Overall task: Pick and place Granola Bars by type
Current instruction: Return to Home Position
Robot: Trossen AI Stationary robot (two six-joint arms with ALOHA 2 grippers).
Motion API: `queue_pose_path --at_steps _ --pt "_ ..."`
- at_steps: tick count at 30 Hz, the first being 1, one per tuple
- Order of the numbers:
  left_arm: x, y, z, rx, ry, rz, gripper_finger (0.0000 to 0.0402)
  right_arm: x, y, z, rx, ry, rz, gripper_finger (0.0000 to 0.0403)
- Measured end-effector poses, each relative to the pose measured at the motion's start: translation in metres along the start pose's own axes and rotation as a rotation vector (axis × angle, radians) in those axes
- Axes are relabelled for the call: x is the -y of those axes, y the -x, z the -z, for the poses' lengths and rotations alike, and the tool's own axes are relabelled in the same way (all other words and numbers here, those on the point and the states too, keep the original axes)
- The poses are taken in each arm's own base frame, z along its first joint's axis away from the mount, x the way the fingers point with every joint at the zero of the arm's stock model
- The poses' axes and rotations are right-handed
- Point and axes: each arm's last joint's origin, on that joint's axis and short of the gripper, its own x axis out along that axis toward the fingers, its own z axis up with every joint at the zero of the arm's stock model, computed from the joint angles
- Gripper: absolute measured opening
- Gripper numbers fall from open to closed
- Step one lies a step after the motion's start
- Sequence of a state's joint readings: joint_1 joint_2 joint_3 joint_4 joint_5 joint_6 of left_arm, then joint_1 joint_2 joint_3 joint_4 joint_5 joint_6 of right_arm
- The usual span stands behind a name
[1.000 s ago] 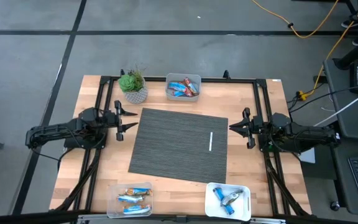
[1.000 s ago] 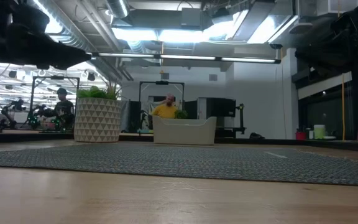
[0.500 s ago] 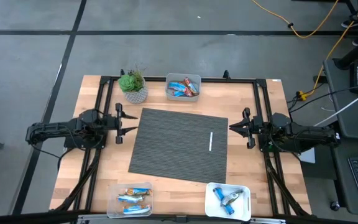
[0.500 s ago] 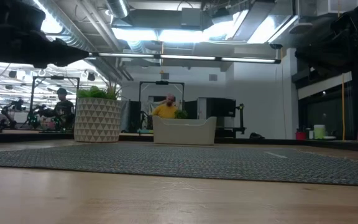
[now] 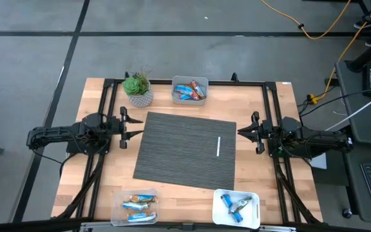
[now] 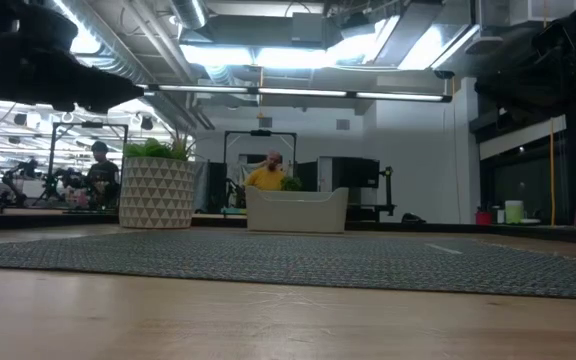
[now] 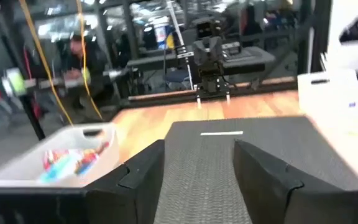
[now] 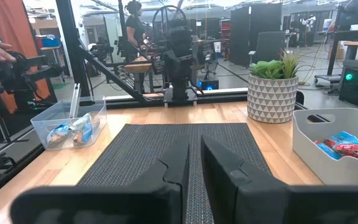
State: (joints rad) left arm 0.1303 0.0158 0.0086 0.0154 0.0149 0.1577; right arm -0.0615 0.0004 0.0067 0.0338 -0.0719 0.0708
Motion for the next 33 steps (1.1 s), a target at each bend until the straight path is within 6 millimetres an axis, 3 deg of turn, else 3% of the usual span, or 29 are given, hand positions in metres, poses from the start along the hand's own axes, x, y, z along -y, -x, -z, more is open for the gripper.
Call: queue_pose_path --at_steps 5,14,33 --pt "0.0000 0.0000 -0.0002 0.003 0.155 0.003 0.0181 0.0000 0.0000 0.0000 0.000 0.000 0.001 0.0046" --pt "-0.0004 0.0000 0.0002 -0.002 0.218 -0.012 0.0181 0.0000 0.0000 0.0000 0.000 0.000 0.000 0.0046" --pt "-0.0004 0.0000 0.0003 -0.003 0.197 -0.013 0.0181 0.0000 0.0000 0.0000 0.000 0.000 0.000 0.0046"
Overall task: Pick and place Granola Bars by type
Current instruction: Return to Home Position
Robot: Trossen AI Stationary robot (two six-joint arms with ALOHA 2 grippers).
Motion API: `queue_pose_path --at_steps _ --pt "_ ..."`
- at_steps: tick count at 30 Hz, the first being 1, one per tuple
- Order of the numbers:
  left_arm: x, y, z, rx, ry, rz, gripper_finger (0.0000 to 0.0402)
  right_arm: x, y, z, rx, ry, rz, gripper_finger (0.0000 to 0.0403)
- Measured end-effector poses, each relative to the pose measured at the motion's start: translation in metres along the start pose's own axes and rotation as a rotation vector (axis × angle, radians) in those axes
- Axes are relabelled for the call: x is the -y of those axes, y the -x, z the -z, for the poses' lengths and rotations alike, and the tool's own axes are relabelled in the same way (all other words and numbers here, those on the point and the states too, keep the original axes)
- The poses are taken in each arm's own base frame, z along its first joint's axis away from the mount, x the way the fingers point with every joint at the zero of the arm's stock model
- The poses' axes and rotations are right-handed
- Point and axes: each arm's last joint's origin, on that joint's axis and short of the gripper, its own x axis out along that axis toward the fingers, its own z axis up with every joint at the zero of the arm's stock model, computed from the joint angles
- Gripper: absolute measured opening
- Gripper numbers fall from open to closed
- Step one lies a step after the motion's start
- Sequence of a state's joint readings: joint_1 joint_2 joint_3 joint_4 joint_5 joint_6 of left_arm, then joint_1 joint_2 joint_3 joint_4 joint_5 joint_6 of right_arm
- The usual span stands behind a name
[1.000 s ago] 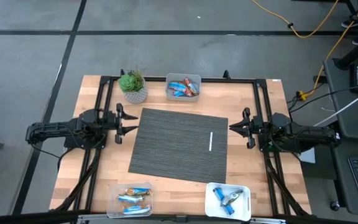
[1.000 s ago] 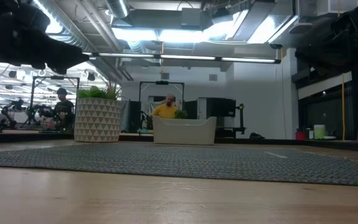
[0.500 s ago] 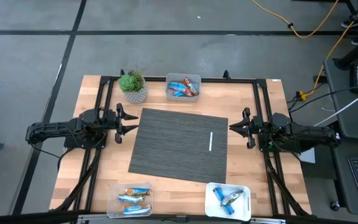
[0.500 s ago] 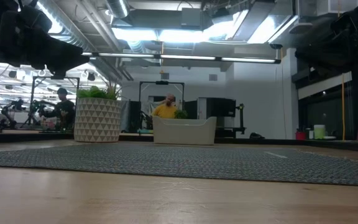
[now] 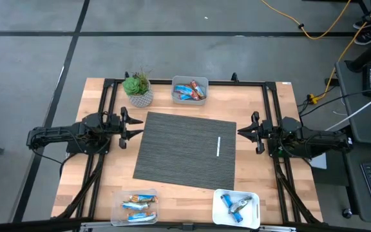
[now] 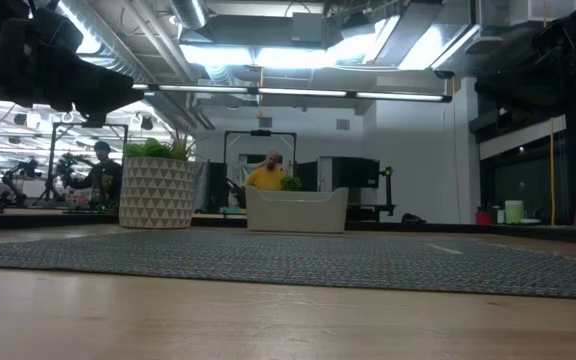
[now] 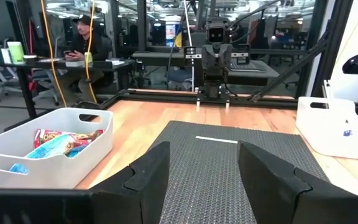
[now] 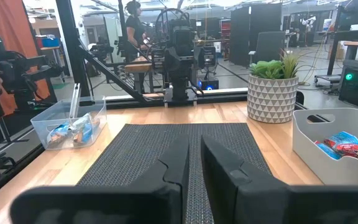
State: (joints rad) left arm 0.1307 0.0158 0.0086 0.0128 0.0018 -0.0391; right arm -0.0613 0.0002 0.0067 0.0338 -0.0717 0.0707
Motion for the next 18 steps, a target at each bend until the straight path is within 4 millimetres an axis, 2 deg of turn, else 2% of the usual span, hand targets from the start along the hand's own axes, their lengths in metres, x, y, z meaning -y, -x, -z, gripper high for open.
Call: queue_pose_path --at_steps 5,8,11,15,18 --pt "0.0006 0.0000 -0.0003 0.003 -0.006 0.021 0.0177 0.0000 0.0000 0.0000 0.000 0.000 0.000 0.0046" --pt "0.0007 0.0000 -0.0005 0.005 -0.065 0.024 0.0157 0.0000 0.0000 0.0000 -0.001 0.000 0.000 0.0046" --pt "0.0009 0.0000 -0.0006 0.007 -0.102 0.029 0.0113 0.0000 0.0000 0.0000 0.000 0.000 0.000 0.0046" --pt "0.0018 0.0001 -0.0011 0.013 -0.100 0.060 0.0026 0.0000 0.0000 0.0000 0.000 0.000 0.000 0.0046" --pt "0.0021 0.0001 -0.0012 0.012 -0.038 0.070 0.0009 -0.0001 0.0000 0.0000 0.000 0.000 -0.001 0.0046"
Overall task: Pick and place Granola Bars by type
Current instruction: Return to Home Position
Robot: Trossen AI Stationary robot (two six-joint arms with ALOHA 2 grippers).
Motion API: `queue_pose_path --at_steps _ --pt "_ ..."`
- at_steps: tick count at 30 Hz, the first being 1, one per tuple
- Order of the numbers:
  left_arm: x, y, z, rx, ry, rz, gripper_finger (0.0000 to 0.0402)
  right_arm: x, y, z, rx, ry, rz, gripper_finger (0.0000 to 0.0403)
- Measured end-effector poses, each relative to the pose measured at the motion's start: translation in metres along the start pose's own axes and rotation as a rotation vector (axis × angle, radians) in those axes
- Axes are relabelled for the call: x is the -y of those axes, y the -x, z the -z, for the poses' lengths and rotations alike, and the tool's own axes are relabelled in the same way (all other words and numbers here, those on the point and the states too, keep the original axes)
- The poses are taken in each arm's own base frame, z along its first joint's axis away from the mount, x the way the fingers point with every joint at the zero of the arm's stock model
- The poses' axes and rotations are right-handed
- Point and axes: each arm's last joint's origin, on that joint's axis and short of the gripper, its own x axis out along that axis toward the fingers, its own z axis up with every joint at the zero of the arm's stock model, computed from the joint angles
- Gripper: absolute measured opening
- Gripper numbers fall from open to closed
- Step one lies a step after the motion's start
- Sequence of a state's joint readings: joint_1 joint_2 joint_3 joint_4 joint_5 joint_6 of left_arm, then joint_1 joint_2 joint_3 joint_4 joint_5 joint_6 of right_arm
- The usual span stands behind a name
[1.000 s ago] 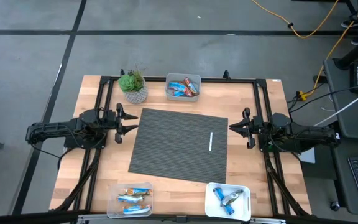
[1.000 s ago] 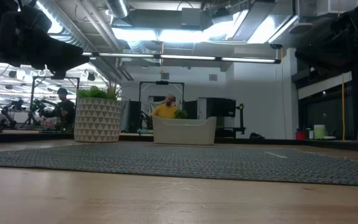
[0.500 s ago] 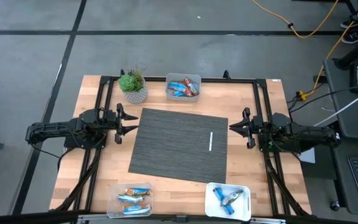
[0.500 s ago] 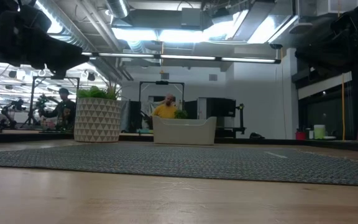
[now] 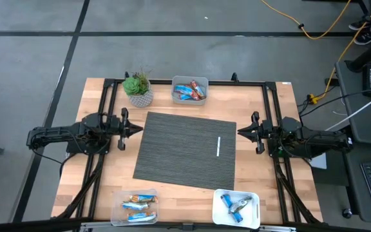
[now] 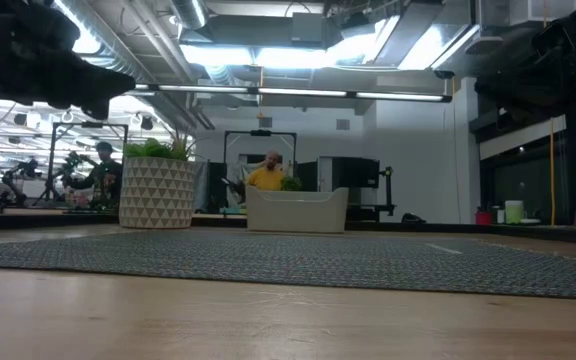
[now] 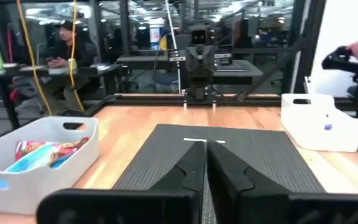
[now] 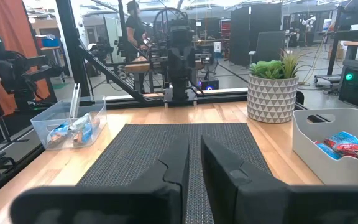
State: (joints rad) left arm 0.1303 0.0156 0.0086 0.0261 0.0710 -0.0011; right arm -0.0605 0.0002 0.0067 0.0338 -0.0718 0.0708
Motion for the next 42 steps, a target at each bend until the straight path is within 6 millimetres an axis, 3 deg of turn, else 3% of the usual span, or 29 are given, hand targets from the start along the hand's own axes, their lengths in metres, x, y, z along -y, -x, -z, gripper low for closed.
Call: queue_pose_path --at_steps 42 --pt "-0.0011 0.0000 0.0001 0.000 0.030 -0.035 0.0011 0.0000 -0.0002 0.0002 -0.003 0.000 0.000 0.0046"
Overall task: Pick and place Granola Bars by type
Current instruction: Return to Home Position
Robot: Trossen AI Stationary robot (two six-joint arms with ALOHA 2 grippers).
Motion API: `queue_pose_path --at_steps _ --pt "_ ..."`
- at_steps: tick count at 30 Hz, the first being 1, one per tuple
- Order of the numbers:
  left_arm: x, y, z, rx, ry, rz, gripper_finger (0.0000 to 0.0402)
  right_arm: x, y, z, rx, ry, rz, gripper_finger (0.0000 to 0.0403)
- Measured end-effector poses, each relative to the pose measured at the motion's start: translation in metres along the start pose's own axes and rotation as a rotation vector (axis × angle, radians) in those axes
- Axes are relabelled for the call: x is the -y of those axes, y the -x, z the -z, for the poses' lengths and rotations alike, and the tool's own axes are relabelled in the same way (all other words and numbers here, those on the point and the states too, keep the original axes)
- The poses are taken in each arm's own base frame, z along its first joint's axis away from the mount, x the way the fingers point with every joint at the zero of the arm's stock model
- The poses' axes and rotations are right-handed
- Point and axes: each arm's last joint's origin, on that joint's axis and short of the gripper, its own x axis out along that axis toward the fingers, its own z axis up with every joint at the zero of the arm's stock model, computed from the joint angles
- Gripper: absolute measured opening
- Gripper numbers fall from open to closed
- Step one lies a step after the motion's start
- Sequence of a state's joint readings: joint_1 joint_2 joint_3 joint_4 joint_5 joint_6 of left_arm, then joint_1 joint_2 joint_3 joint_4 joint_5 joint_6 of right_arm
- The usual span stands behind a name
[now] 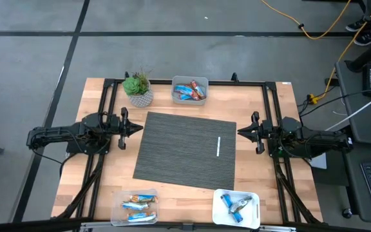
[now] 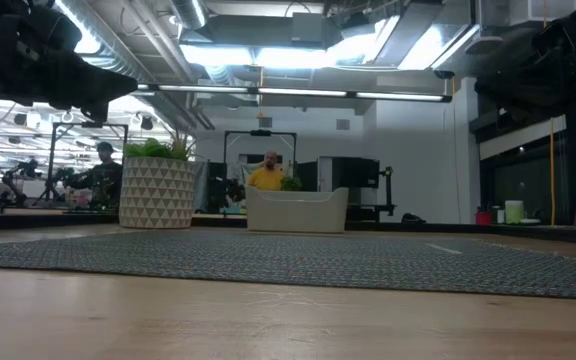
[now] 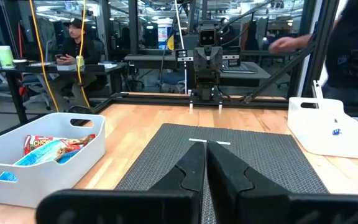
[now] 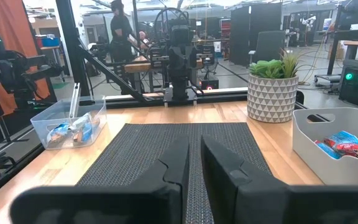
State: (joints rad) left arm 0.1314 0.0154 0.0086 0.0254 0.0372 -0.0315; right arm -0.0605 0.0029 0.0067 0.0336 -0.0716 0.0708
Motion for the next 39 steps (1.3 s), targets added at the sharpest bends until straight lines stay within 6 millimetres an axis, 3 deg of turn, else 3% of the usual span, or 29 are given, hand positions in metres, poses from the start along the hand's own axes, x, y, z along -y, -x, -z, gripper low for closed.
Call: queue_pose_path --at_steps 39 --pt "0.0000 0.0000 0.0000 0.000 0.000 0.000 0.0008 0.0000 0.0000 0.0001 -0.001 0.000 0.000 0.0046"
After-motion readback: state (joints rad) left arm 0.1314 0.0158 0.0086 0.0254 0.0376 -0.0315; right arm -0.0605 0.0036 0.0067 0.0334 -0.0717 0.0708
